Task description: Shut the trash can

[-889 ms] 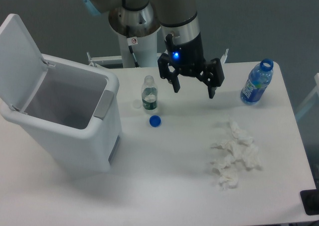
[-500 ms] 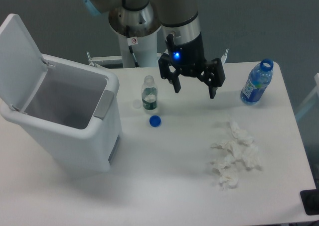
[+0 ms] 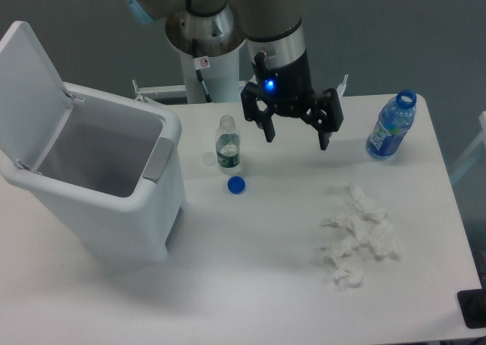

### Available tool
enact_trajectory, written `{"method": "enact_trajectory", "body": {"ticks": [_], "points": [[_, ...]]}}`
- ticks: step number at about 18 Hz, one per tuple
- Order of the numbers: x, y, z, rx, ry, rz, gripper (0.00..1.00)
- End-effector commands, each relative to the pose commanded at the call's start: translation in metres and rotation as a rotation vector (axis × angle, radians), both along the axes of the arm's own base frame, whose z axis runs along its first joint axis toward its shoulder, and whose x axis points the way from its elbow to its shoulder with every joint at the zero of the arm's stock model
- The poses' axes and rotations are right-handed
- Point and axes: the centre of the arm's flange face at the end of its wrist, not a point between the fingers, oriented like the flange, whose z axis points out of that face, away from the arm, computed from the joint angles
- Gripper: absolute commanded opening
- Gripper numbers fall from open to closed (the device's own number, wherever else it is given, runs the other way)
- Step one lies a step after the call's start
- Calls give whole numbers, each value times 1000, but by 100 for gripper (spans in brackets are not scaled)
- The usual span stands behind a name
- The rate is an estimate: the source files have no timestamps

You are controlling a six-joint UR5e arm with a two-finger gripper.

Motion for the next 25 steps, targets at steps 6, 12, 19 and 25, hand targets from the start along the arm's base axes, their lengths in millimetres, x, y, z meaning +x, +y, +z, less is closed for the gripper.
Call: {"method": "enact_trajectory", "body": {"ticks": [6, 12, 19, 25], "points": [[25, 3, 35, 110, 24, 145, 100], [85, 22, 55, 213, -15, 224, 100], [148, 44, 87, 407, -156, 260, 100], [198, 43, 113, 509, -237, 278, 100]]}}
